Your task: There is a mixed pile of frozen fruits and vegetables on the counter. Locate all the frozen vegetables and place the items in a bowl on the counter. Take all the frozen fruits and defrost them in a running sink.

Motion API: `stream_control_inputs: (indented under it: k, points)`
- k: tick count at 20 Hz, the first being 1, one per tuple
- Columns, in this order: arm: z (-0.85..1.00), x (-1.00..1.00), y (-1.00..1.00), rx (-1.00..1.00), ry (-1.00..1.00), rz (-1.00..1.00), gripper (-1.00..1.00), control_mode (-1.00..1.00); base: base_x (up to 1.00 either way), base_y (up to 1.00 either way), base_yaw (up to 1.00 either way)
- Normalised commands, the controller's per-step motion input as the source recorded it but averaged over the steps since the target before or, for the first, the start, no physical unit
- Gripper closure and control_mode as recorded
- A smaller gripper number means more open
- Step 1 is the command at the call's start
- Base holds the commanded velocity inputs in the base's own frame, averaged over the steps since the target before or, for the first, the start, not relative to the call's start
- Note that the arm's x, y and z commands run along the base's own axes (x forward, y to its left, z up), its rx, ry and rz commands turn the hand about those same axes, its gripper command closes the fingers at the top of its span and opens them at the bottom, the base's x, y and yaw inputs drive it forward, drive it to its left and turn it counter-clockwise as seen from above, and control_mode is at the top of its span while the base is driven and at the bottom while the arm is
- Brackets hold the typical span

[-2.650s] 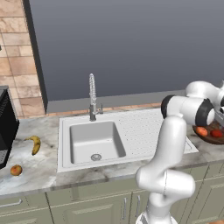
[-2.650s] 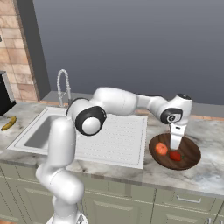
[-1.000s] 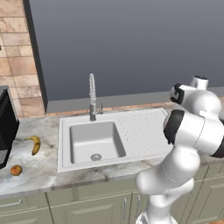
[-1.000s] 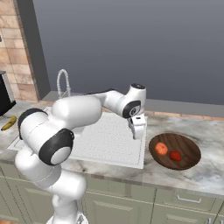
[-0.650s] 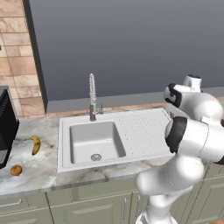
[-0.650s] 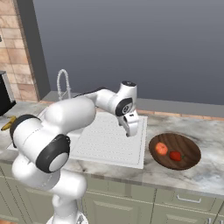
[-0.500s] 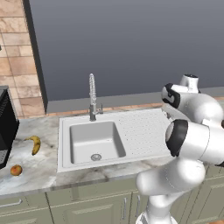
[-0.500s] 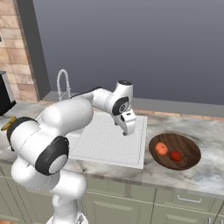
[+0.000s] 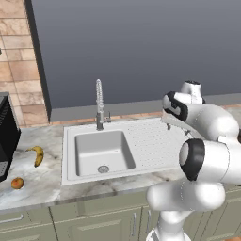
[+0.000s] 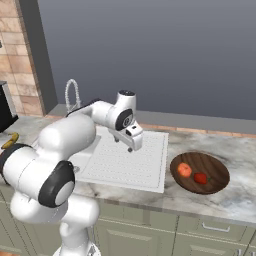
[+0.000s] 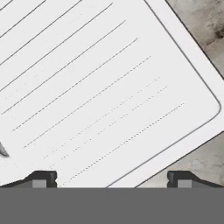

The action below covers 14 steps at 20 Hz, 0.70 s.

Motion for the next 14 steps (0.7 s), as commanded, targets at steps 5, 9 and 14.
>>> stream_control_inputs:
  k: [5, 9, 14]
  points:
    - [0.0, 0.0, 0.63, 0.0, -0.03, 0.25, -1.0, -1.0, 0.0, 0.0, 0.0]
    - [-0.02, 0.0, 0.68, 0.0, -0.01, 0.27, -1.0, -1.0, 0.0, 0.0, 0.0]
    - [-0.04, 0.0, 0.73, -0.01, 0.0, 0.28, -1.0, -1.0, 0.0, 0.0, 0.0]
